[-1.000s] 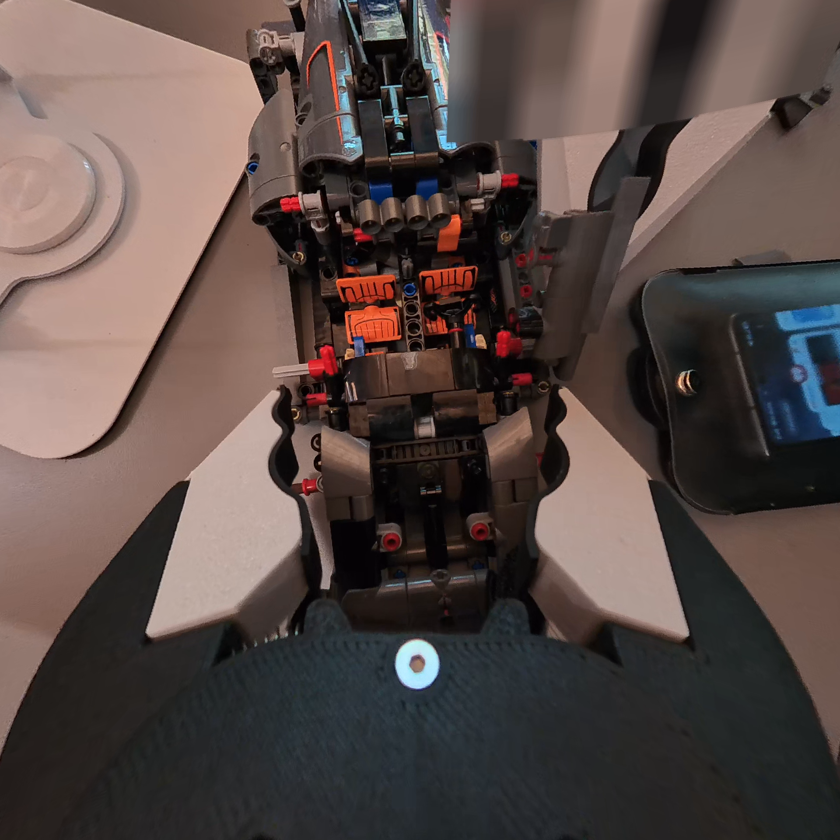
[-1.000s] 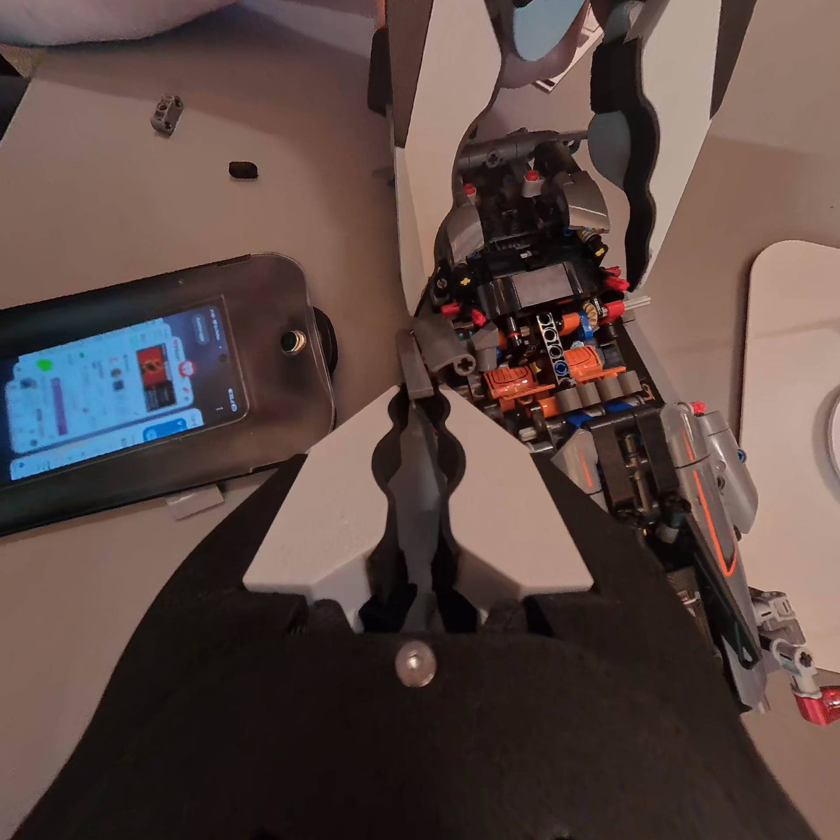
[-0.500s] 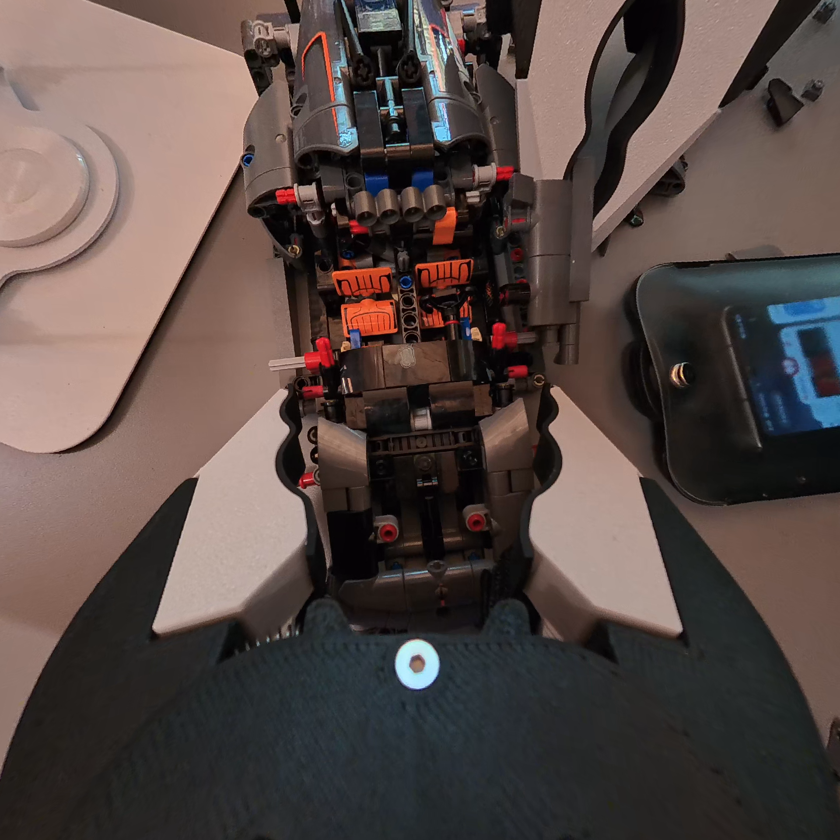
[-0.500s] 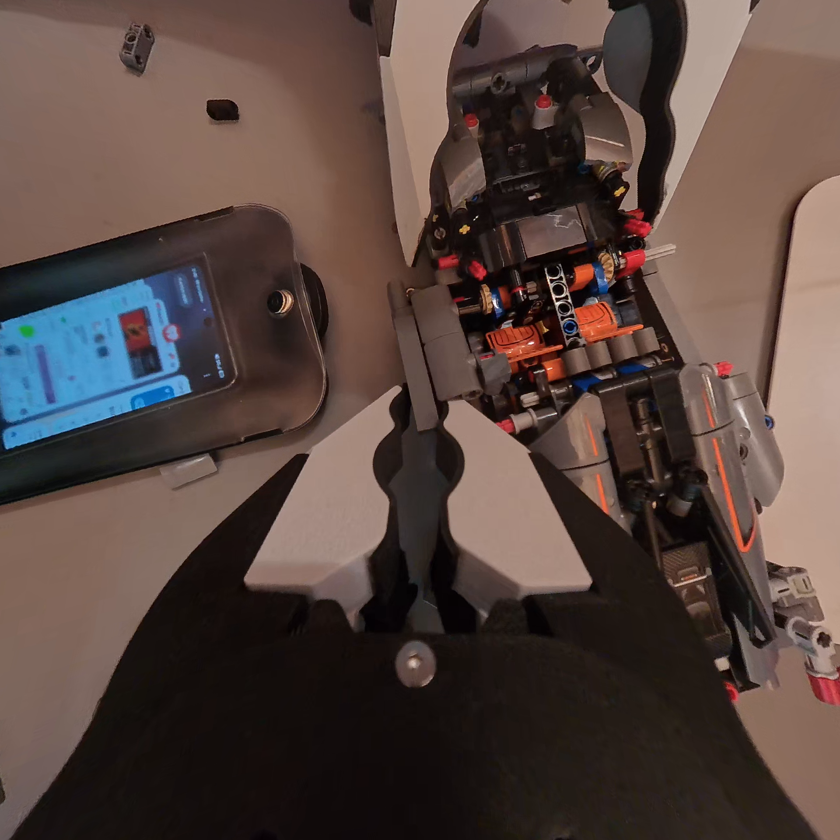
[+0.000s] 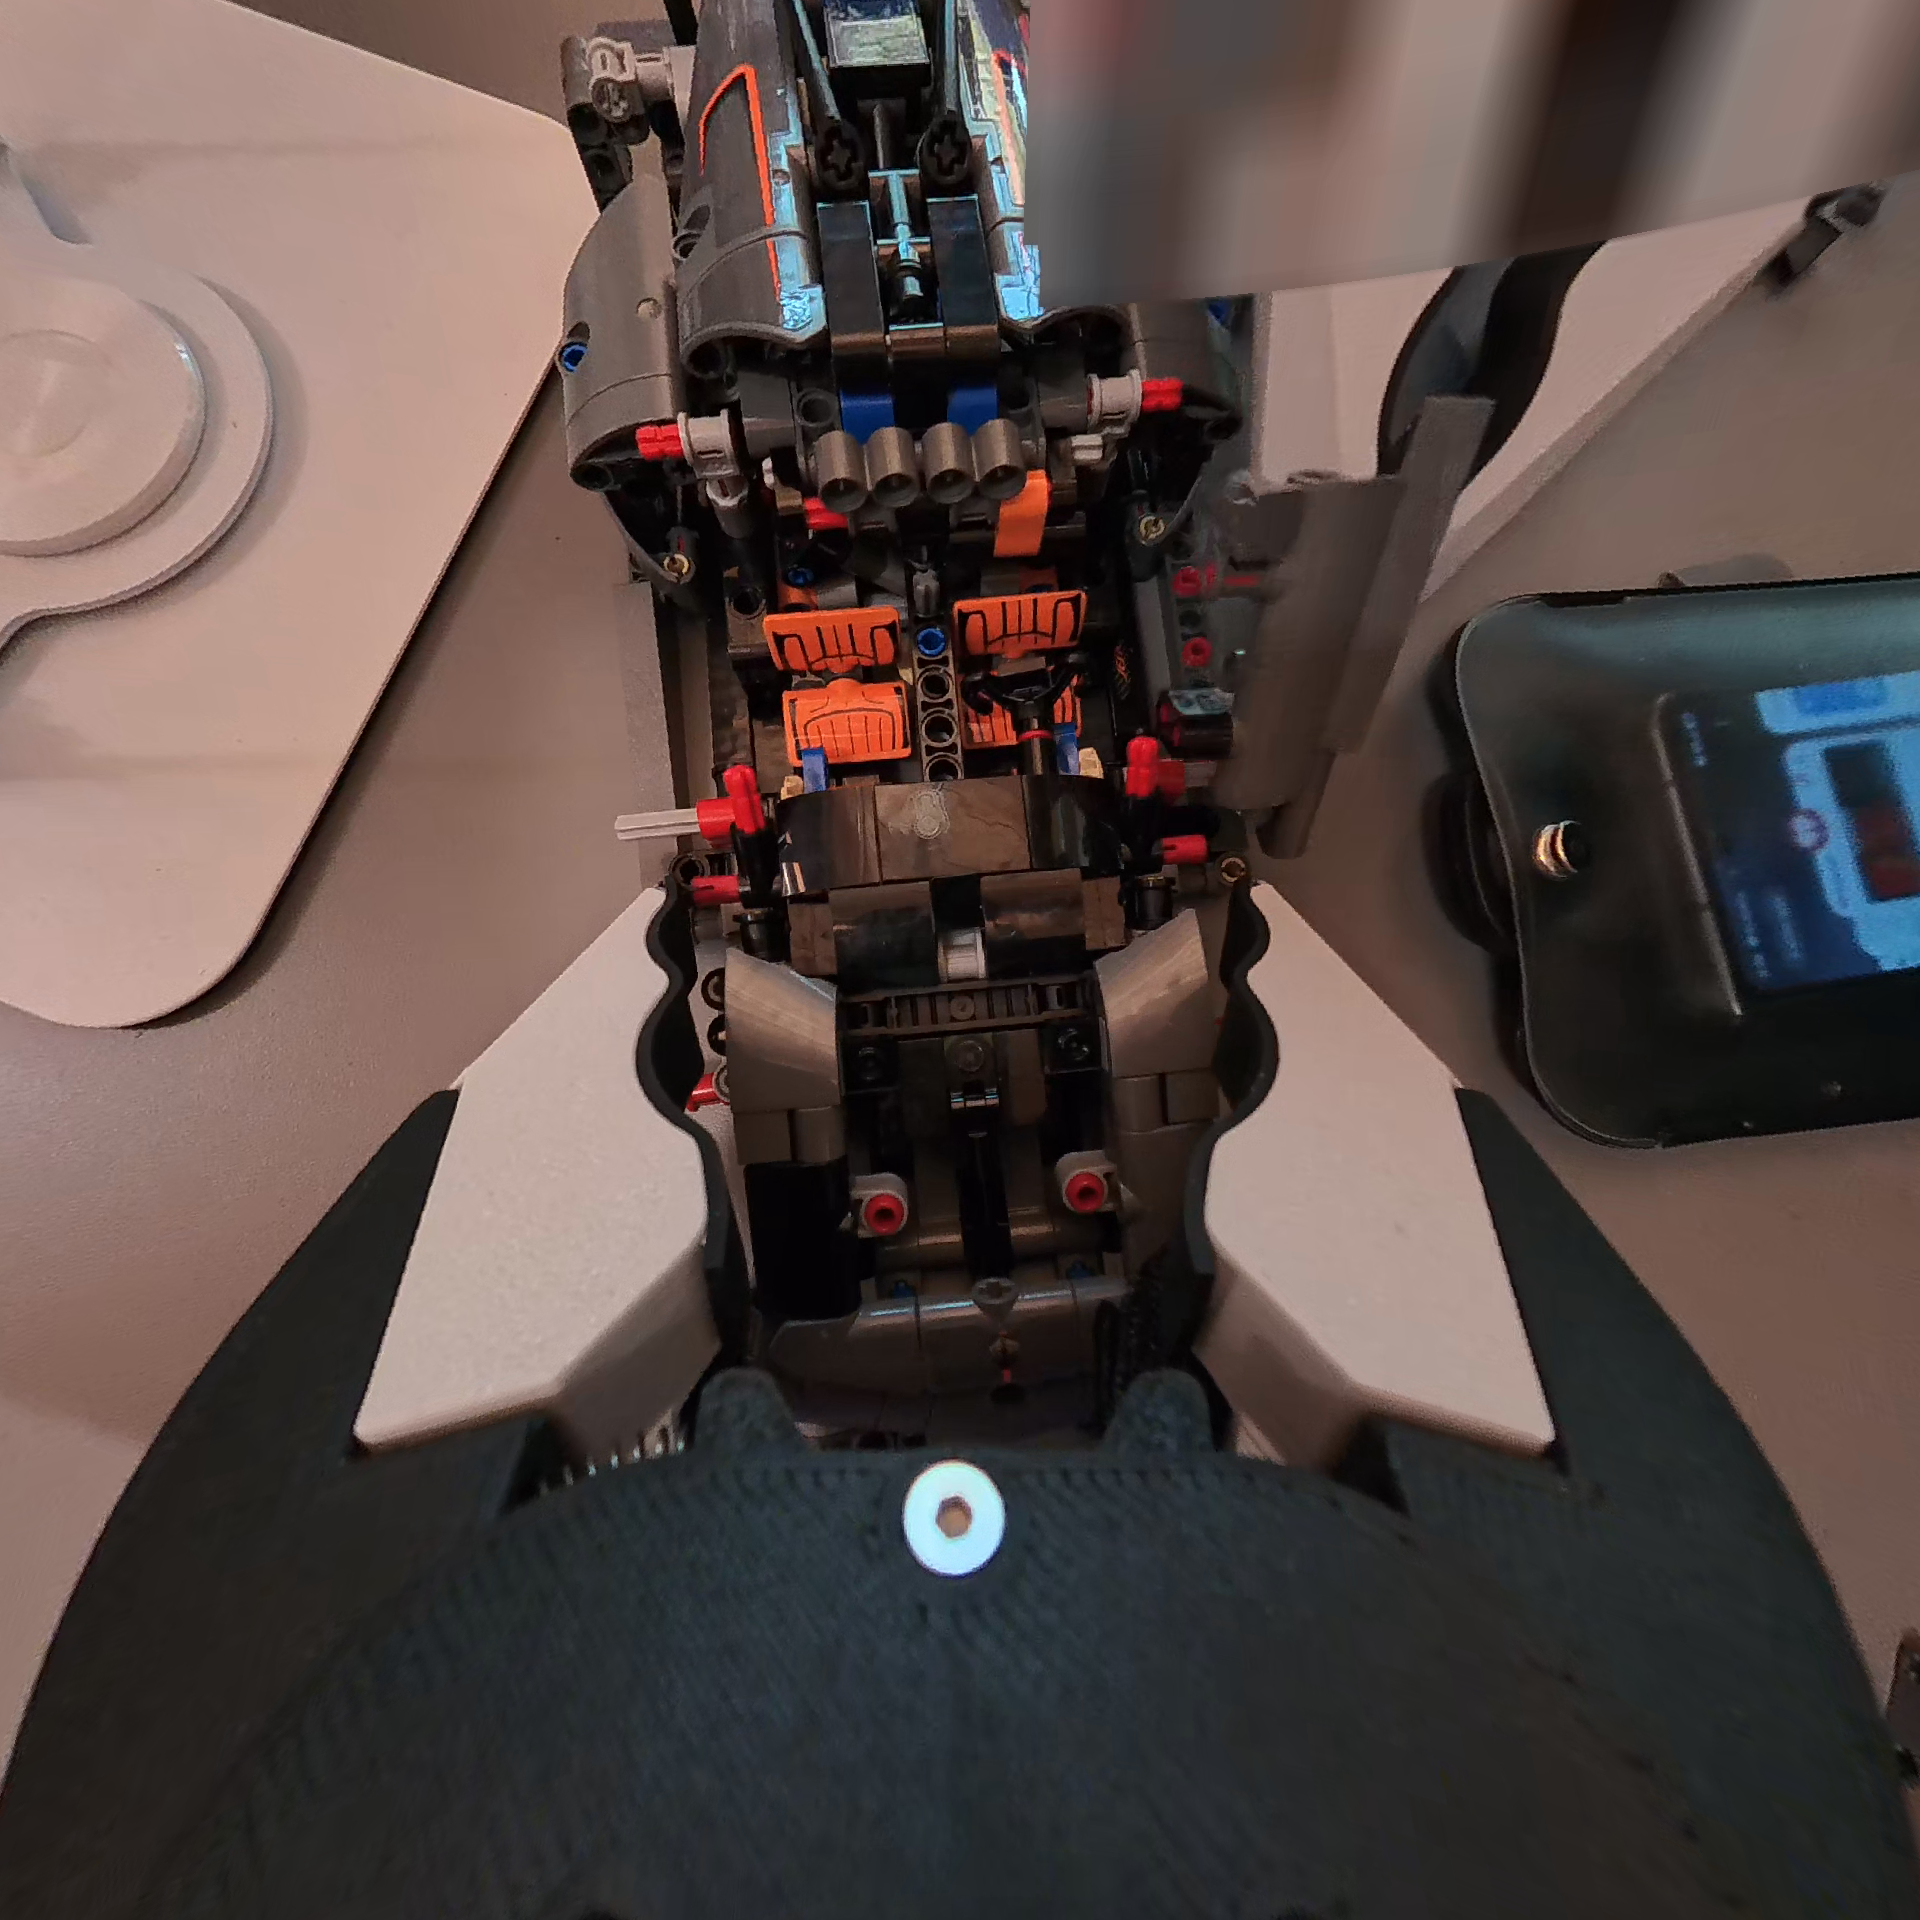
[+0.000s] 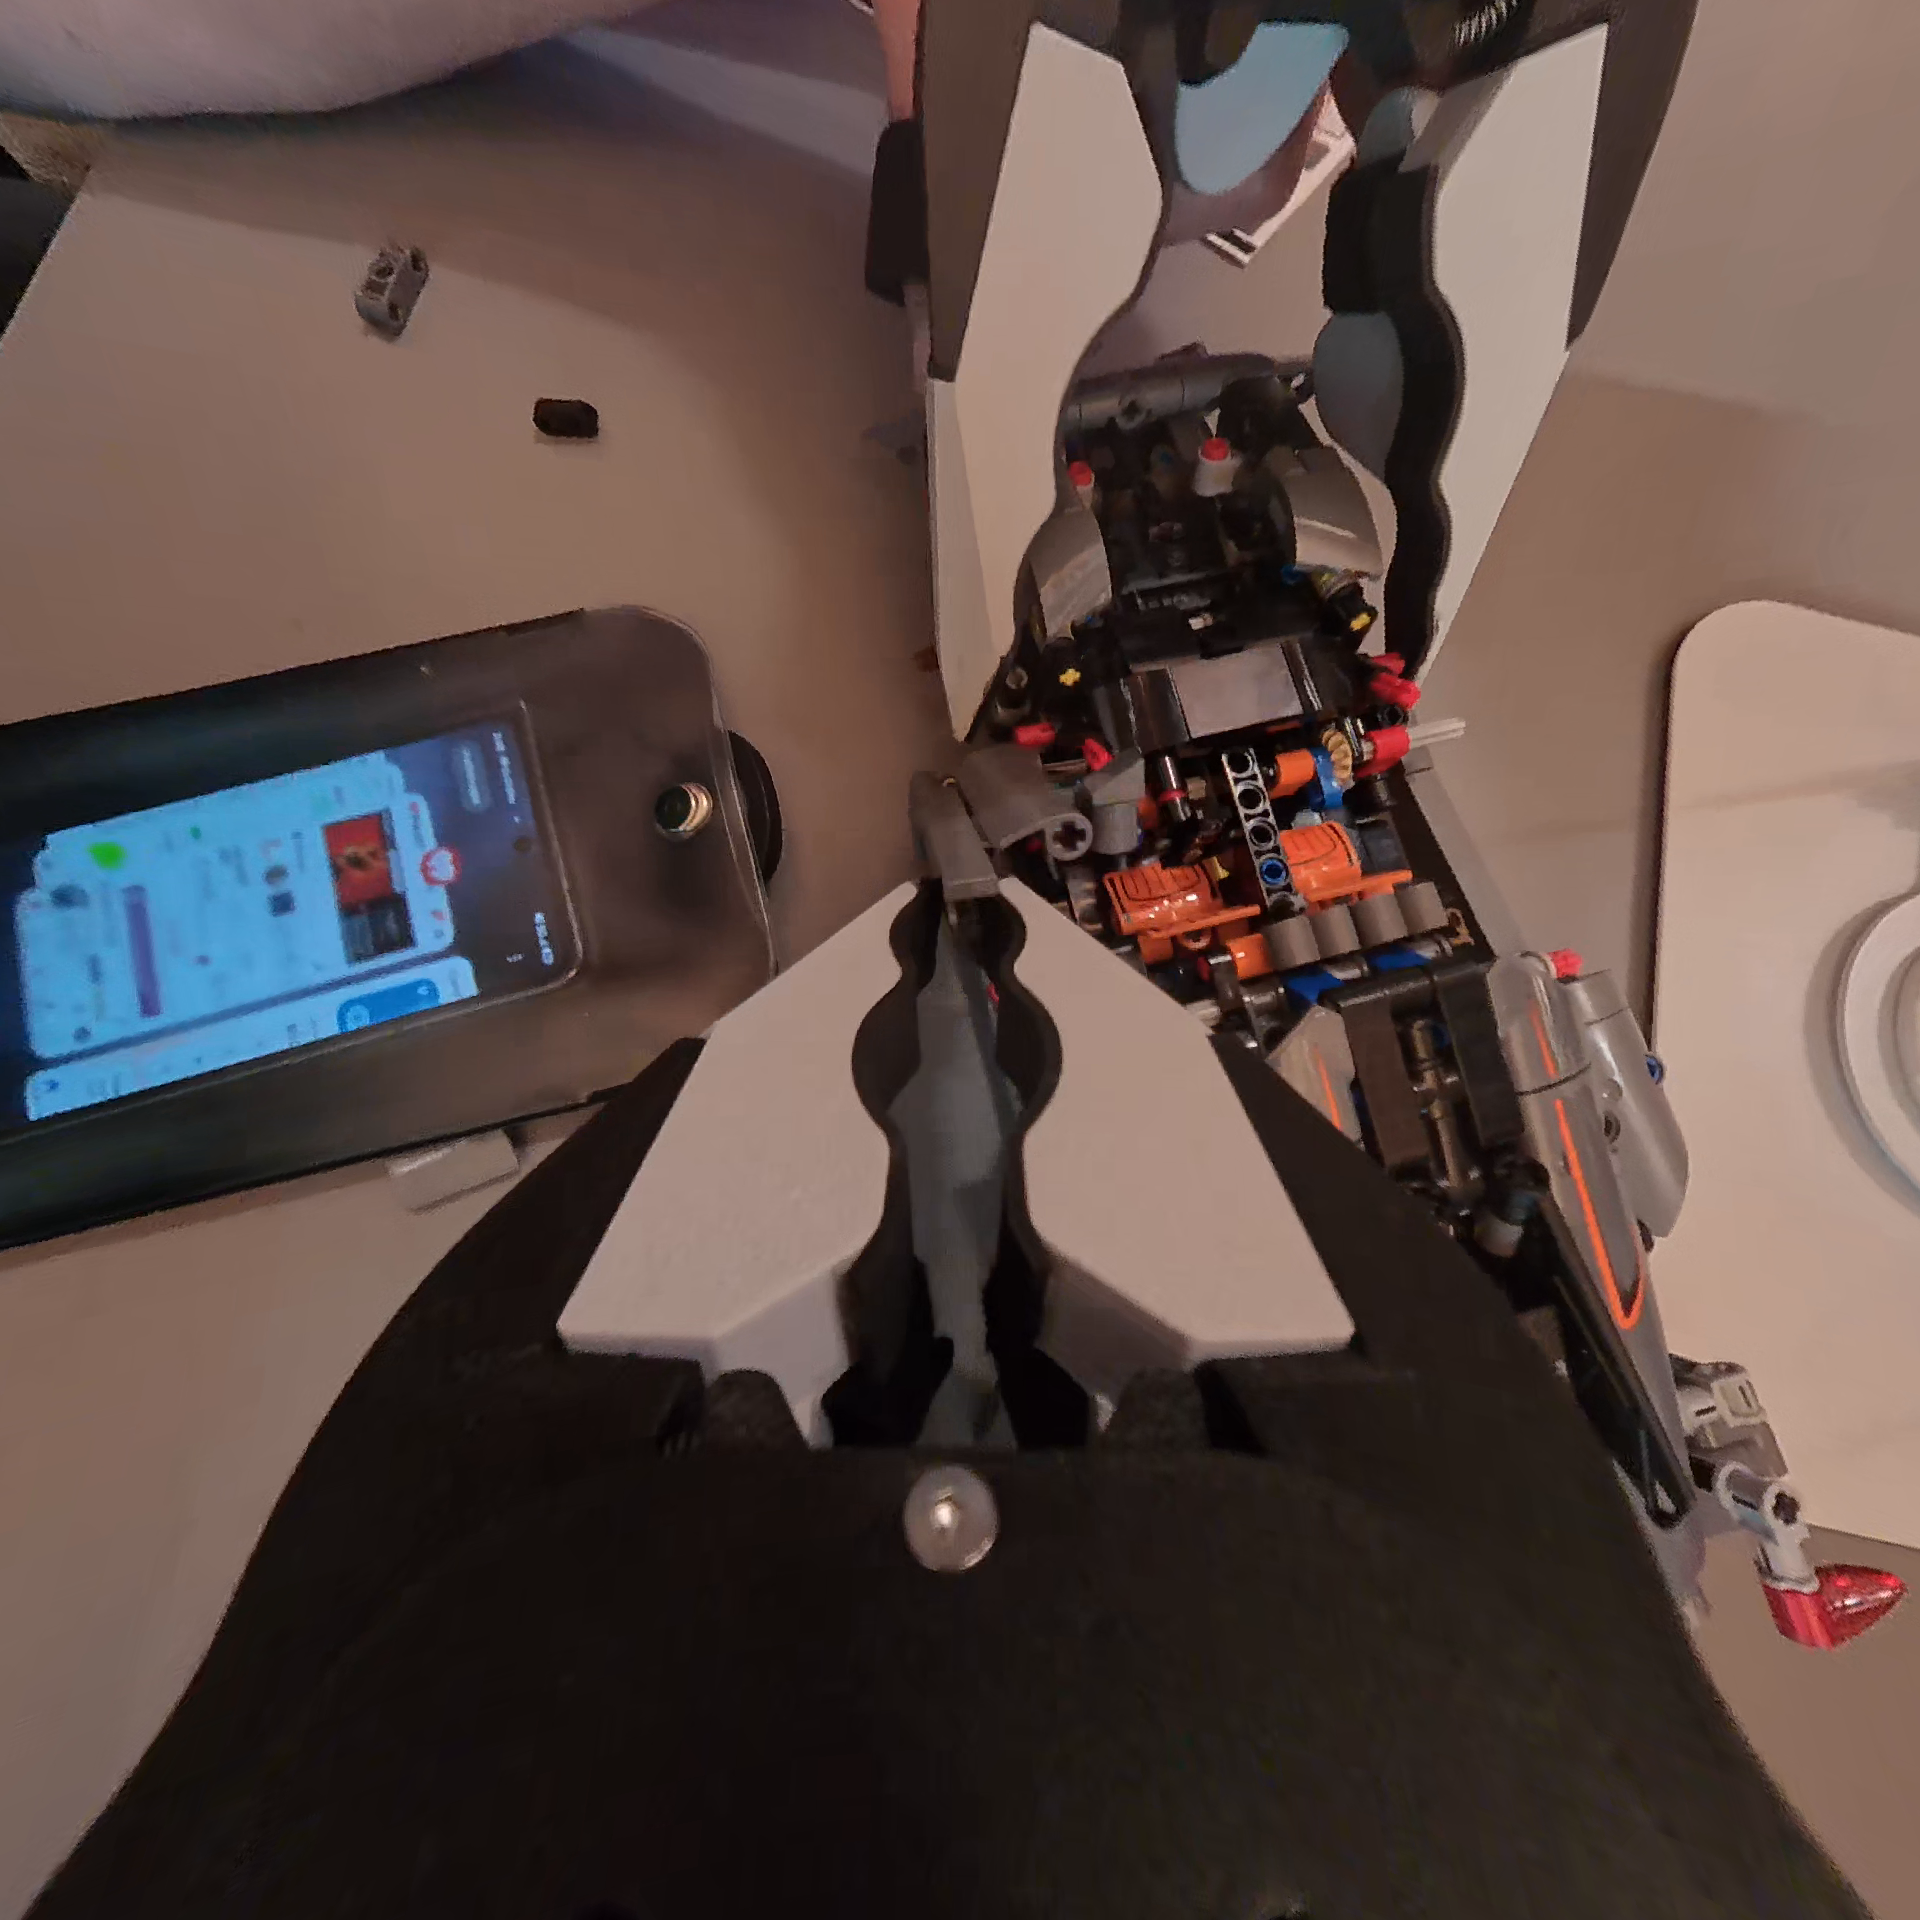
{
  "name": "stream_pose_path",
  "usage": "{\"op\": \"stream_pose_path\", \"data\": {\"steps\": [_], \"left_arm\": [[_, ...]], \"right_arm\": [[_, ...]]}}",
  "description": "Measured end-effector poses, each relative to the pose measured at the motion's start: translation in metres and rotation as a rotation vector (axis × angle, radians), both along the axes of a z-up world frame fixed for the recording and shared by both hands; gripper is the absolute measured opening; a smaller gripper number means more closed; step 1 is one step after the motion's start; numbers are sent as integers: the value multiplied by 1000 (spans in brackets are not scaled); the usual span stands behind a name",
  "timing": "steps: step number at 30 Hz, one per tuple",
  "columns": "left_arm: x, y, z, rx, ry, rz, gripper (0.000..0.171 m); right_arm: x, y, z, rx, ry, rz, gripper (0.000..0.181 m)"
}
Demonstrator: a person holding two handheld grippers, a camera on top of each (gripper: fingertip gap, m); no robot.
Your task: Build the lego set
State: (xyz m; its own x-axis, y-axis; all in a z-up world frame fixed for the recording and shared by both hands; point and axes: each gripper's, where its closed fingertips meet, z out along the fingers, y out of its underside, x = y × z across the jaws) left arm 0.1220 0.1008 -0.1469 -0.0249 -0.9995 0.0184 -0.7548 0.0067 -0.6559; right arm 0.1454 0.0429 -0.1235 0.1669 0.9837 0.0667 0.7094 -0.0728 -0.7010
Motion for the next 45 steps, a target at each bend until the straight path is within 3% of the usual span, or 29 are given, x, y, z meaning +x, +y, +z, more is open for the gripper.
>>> {"op": "stream_pose_path", "data": {"steps": [13, 29, 45], "left_arm": [[0, 0, 0, -11, -7, 0, 99], [-1, 0, 0, -11, -6, 0, 98], [-1, 0, 0, -11, 3, 0, 96]], "right_arm": [[-25, -3, 13, 55, 105, -36, 8], [12, -1, -8, -65, -72, -10, 6], [20, 3, -8, -77, -88, -23, 14]]}}
